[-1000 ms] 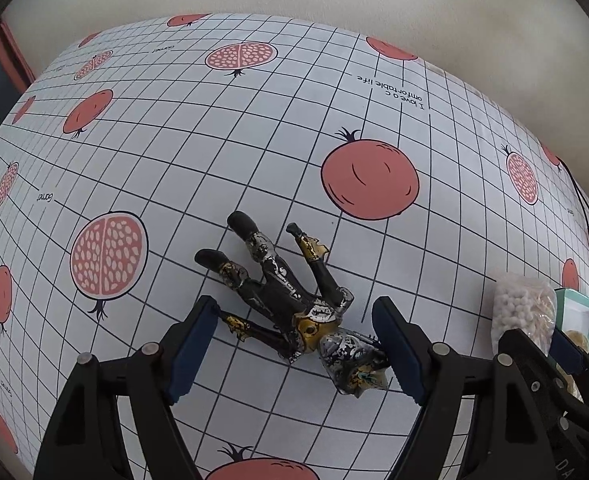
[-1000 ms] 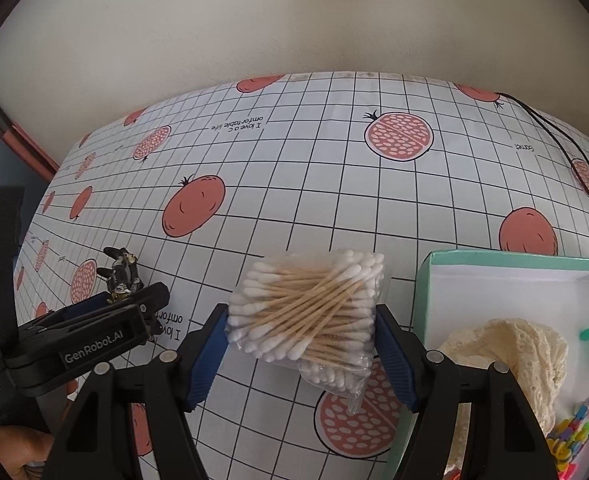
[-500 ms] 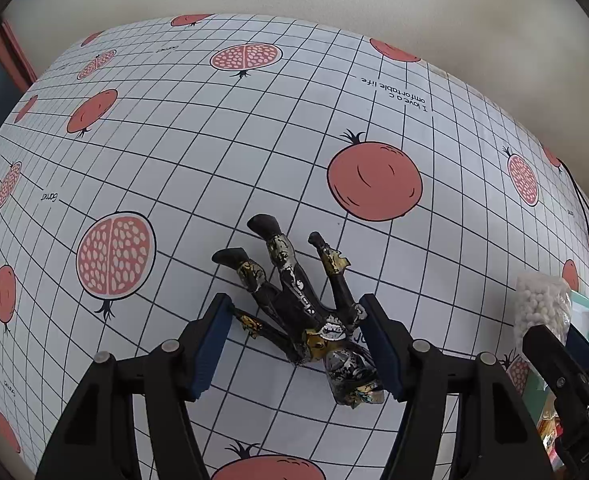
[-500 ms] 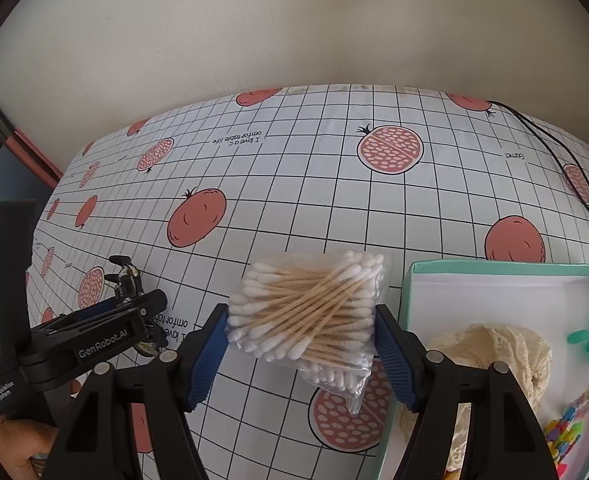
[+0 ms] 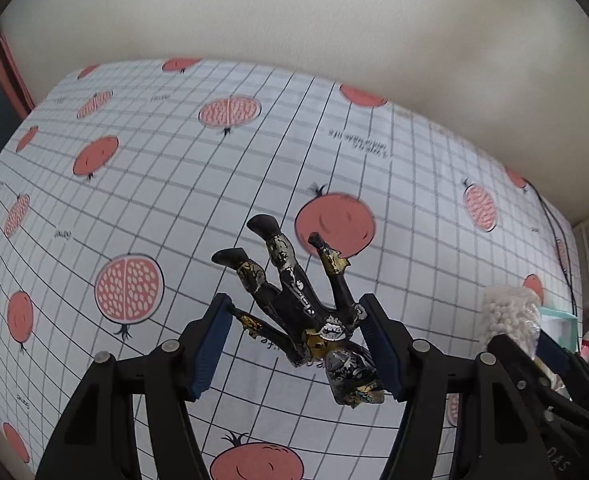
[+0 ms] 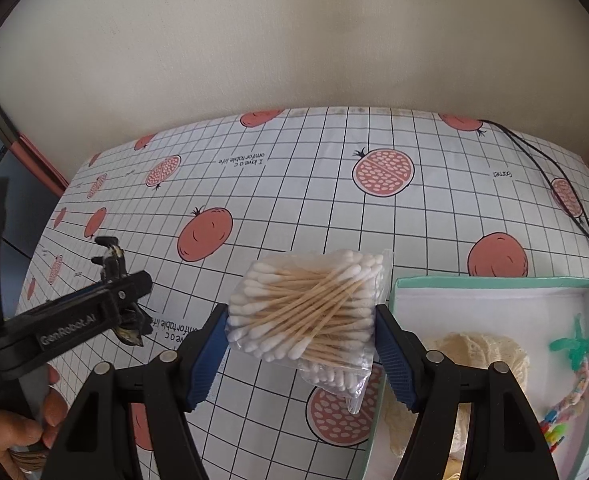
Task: Organize objects
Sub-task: 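Lift and carry the action figure over the tray with the left gripper while the right carries the swab bag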
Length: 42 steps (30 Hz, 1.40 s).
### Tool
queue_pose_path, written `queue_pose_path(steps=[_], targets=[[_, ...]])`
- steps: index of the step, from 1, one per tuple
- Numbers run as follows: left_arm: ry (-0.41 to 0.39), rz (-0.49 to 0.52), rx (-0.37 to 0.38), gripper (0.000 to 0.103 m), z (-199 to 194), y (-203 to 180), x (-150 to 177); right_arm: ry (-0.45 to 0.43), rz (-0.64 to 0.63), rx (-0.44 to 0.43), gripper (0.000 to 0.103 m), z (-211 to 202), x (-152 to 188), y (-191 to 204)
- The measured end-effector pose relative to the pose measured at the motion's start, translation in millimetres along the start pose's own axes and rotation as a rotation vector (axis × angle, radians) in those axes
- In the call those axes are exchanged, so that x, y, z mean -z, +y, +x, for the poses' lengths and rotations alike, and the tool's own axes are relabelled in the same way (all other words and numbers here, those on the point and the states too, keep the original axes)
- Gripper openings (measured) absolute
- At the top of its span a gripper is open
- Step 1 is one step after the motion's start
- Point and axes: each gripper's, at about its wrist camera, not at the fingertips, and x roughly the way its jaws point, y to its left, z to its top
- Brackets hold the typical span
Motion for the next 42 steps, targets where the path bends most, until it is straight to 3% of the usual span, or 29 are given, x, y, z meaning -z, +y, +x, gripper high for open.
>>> queue_pose_path(steps=[10, 18, 30, 42], targets=[[-0.091, 0.027, 0.040, 0.067, -39, -22, -15, -0.030, 0.002, -0.007, 0.073, -23, -4, -11], [-0.111, 0.096, 0.078, 0.067, -55, -64, -12, -0.030, 0.063, 0.039, 0.073, -46, -4, -57], [-0.087, 0.290, 0.166, 0.067, -67, -158, 17, -0.046, 0.165, 0.109, 0.073, -92, 4, -136], [-0.002, 0.445, 0.219, 0.067, -57, -224, 52, -0.021, 0.204, 0.151, 0.073, -104, 10, -171]])
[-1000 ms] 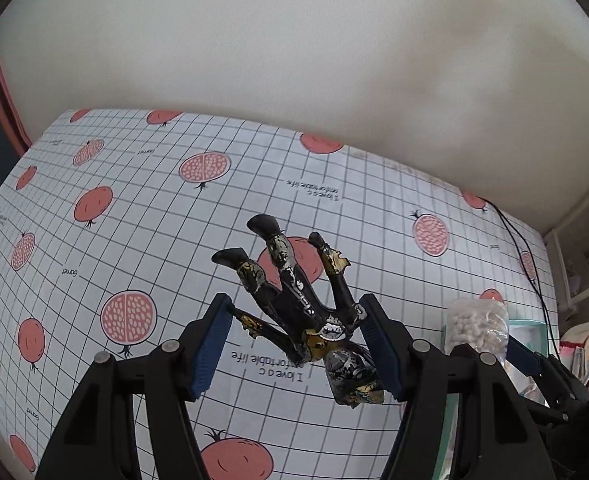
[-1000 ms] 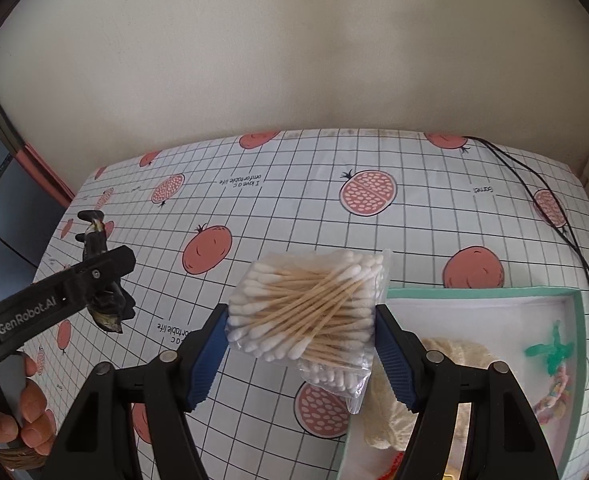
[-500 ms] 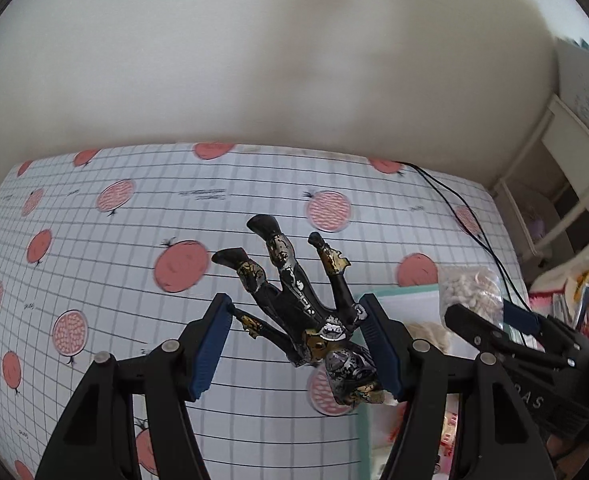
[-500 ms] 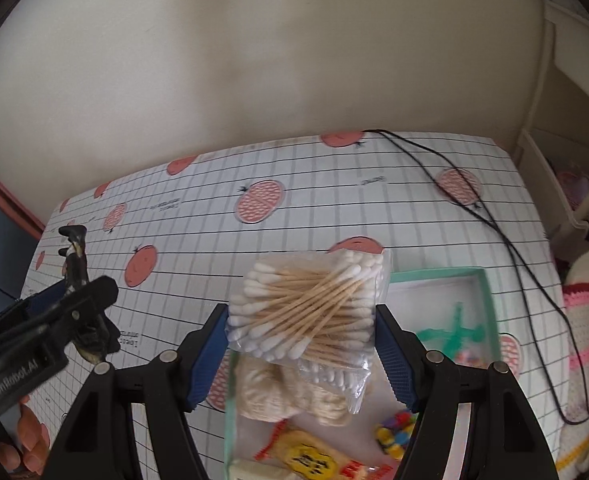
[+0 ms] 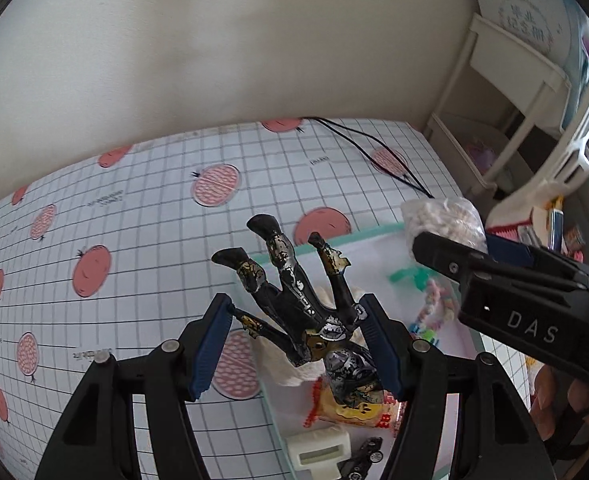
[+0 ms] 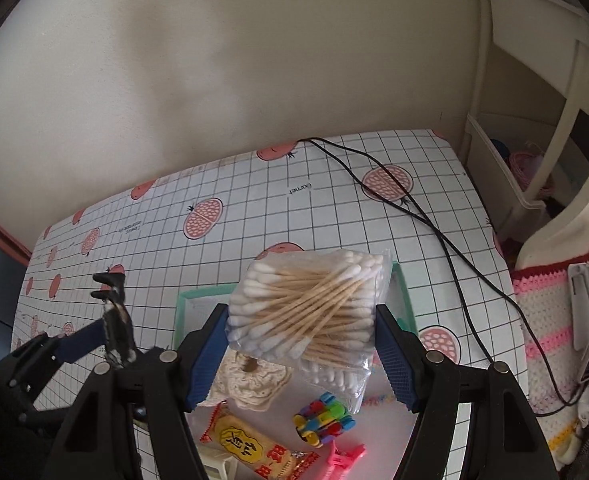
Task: Organize objects
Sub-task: 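Lift and carry the action figure over the tray with the left gripper while the right carries the swab bag, then lower and open both grippers to release the figure and swab bag in the tray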
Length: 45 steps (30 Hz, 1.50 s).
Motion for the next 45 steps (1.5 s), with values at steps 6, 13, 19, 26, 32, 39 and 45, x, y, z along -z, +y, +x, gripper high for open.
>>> queue_pose_path(steps=[6, 13, 19, 26, 32, 39, 45], targets=[[0.071, 0.030, -0.007, 0.067, 25, -14, 9, 0.065, -0.010, 0.015, 0.073, 20, 8, -3], [0.117, 0.035, -0.005, 0.067, 42, -21, 15, 0.120, -0.011, 0.025, 0.073, 39, 14, -6], [0.132, 0.024, 0.002, 0.067, 46, -22, 16, 0.132, -0.012, 0.027, 0.074, 41, 14, -6], [0.145, 0.016, 0.010, 0.067, 47, -22, 15, 0.140, -0.009, 0.018, 0.074, 41, 14, -6], [0.140, 0.014, 0.008, 0.068, 44, -21, 14, 0.130, -0.012, 0.009, 0.075, 37, 13, -5], [0.114, 0.018, 0.016, 0.068, 33, -22, 9, 0.092, -0.012, -0.004, 0.075, 23, 7, -4], [0.086, 0.003, 0.014, 0.068, 24, -17, 5, 0.057, -0.010, -0.012, 0.075, 11, 3, -4]])
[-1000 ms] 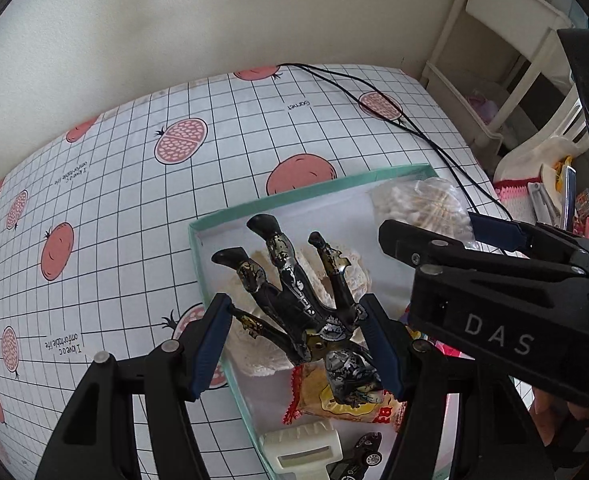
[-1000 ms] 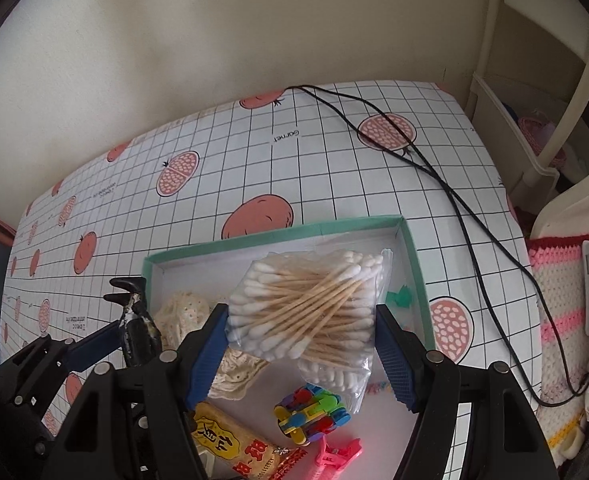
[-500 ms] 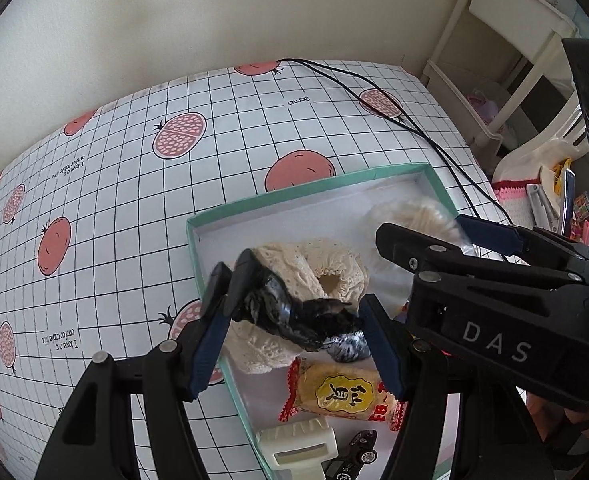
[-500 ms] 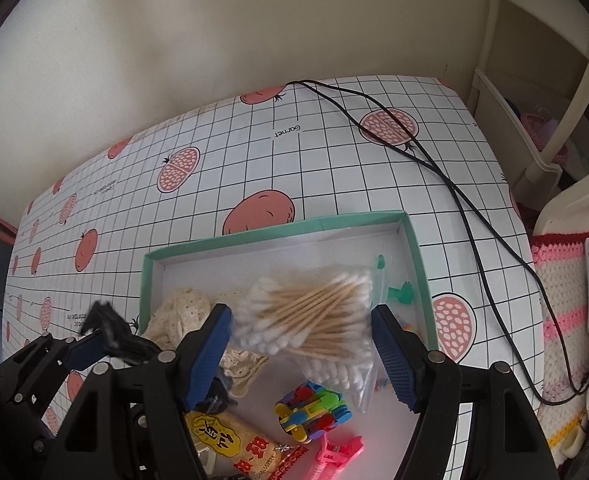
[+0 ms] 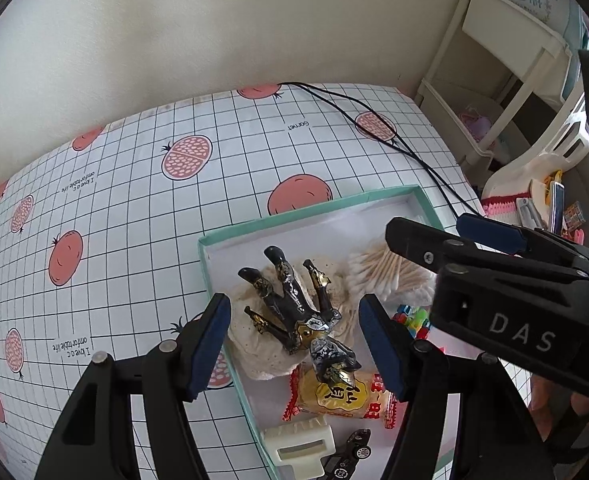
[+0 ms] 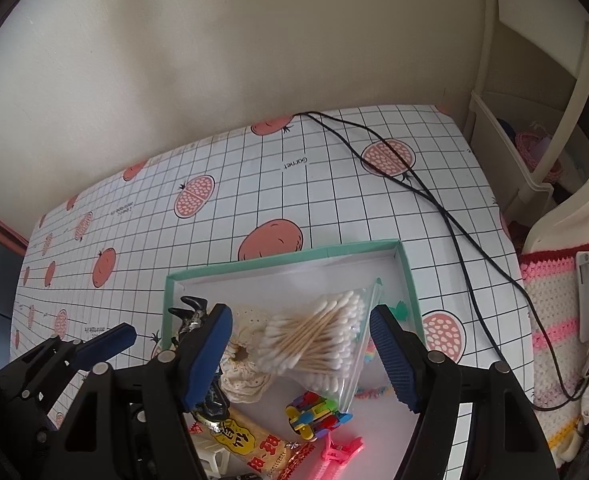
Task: Organize objects
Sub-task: 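Lower and open both grippers to release the figure and swab bag in the tray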
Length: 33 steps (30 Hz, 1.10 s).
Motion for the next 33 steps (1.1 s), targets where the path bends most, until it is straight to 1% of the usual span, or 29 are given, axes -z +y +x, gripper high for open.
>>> queue_pose_path(steps=[11, 15, 20, 21, 23, 24, 29, 30, 31, 32, 33], targets=[[-0.018, -0.086, -0.029, 0.068, -3, 27, -2, -0.003, -0.001, 0.003, 0.075, 0, 0, -1], [-0.028, -0.116, -0.053, 0.068, -3, 36, -1, 0.000, -0.007, 0.007, 0.075, 2, 0, -1], [-0.032, -0.181, -0.075, 0.068, -2, 53, 0, 0.008, -0.020, 0.011, 0.075, 5, 2, 1], [-0.034, -0.195, -0.080, 0.068, -2, 57, 0, 0.009, -0.024, 0.013, 0.076, 6, 2, 2], [-0.036, -0.219, -0.091, 0.071, -2, 63, 1, 0.008, -0.032, 0.019, 0.081, 7, 2, 4], [-0.039, -0.233, -0.100, 0.077, -3, 66, 1, 0.008, -0.036, 0.021, 0.082, 8, 2, 4], [-0.054, -0.279, -0.114, 0.077, -5, 79, 2, 0.005, -0.048, 0.028, 0.083, 10, 4, 6], [-0.058, -0.285, -0.119, 0.082, -5, 80, 2, 0.003, -0.050, 0.030, 0.083, 10, 4, 6], [-0.062, -0.292, -0.126, 0.089, -5, 82, 3, 0.002, -0.052, 0.031, 0.085, 10, 4, 7], [-0.068, -0.297, -0.132, 0.089, -6, 83, 3, 0.000, -0.055, 0.031, 0.089, 10, 3, 7], [-0.072, -0.301, -0.136, 0.090, -6, 85, 3, -0.005, -0.057, 0.032, 0.098, 10, 4, 8]])
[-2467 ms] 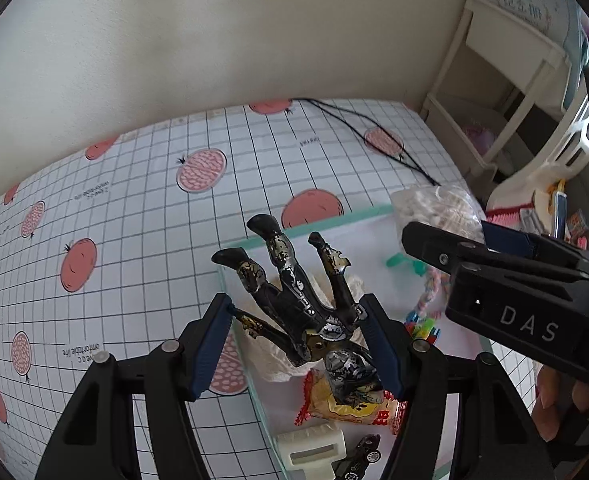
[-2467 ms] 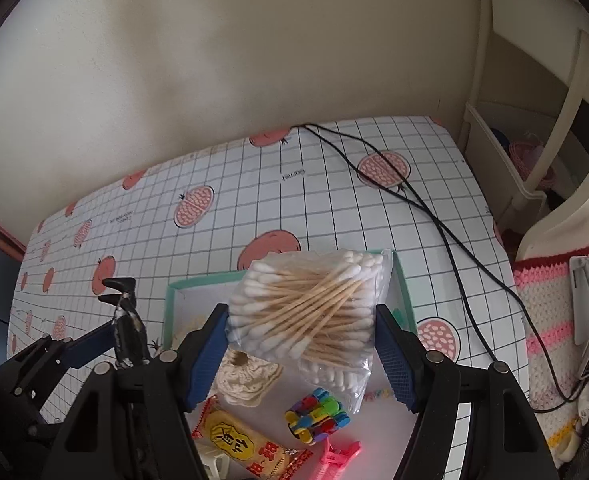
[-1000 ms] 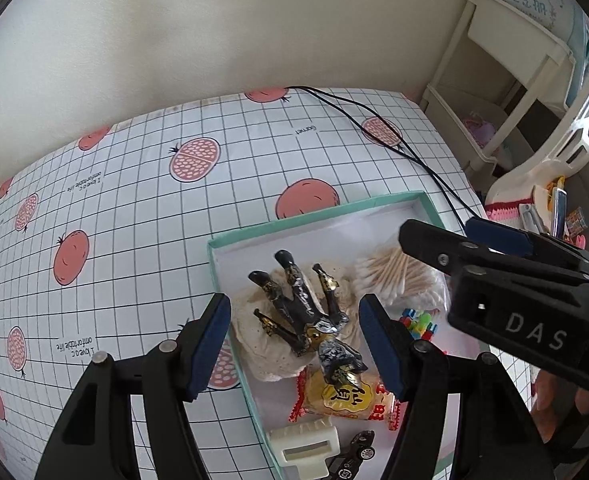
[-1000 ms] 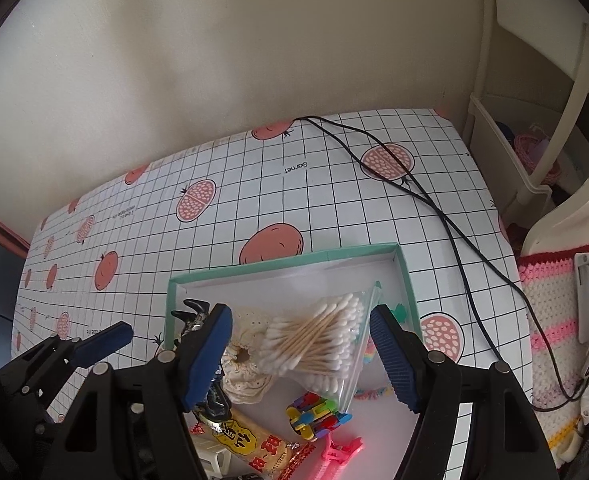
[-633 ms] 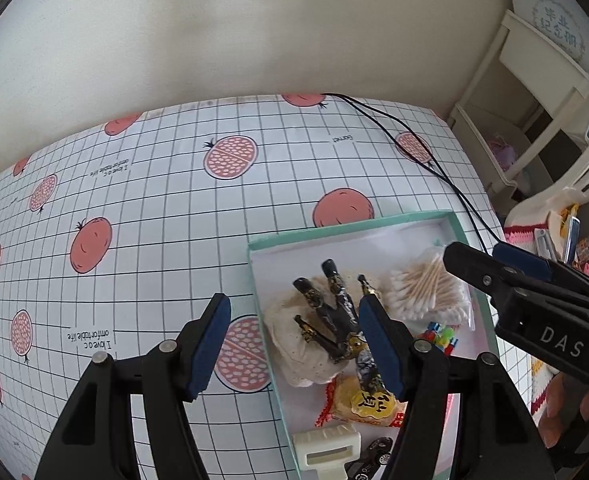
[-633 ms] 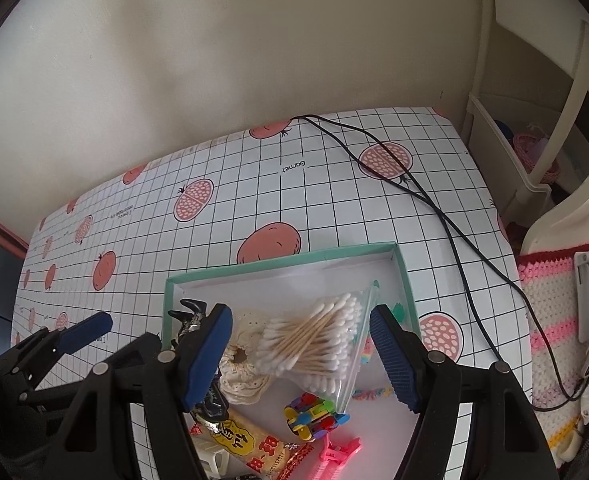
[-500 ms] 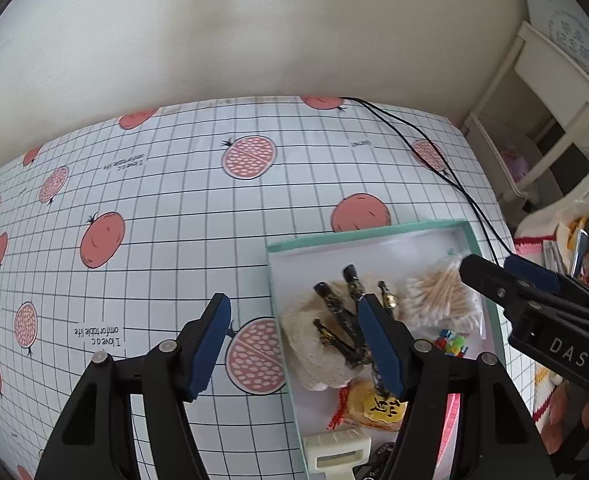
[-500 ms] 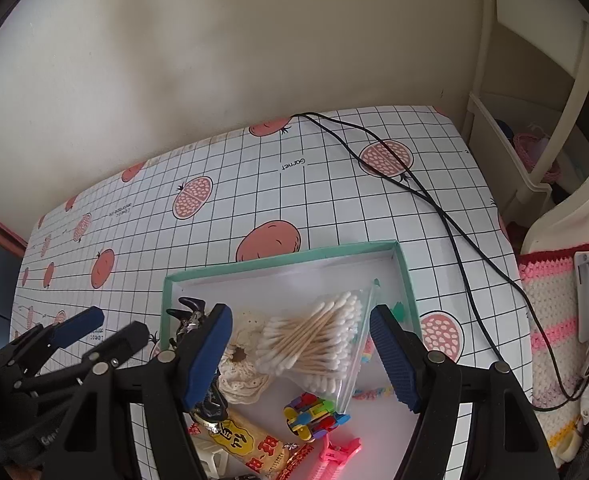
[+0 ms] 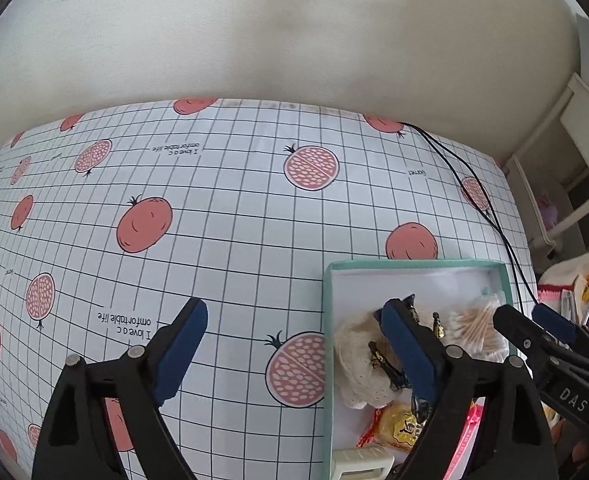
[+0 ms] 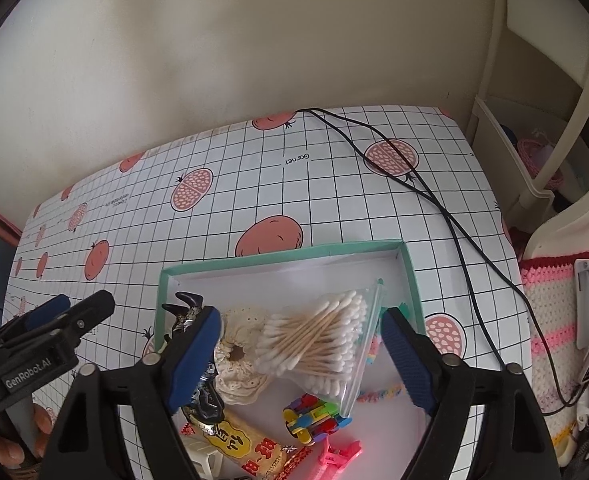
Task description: Organize objects
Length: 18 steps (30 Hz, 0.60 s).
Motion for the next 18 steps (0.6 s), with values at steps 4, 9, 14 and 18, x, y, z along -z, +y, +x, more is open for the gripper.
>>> queue_pose_path(steps=[4, 9, 14, 18], targets=[[-0.016, -0.017, -0.011, 0.098, 0.6, 4.8, -0.9, -0.013, -0.013, 0.002, 0.103, -0.8, 0.2, 2.2], [-0.033, -0.026, -0.027, 0.098, -1.1, 7.0, -1.4, -0.008, -0.025, 0.007, 0.103, 2.0, 0.5, 4.5], [-0.041, -0.026, -0.035, 0.098, -3.1, 8.4, -1.6, -0.011, -0.042, 0.007, 0.103, 2.6, 1.7, 7.7], [-0.050, -0.030, -0.036, 0.098, -5.5, 9.2, -2.4, -0.012, -0.047, 0.009, 0.103, 1.7, 2.2, 9.3]])
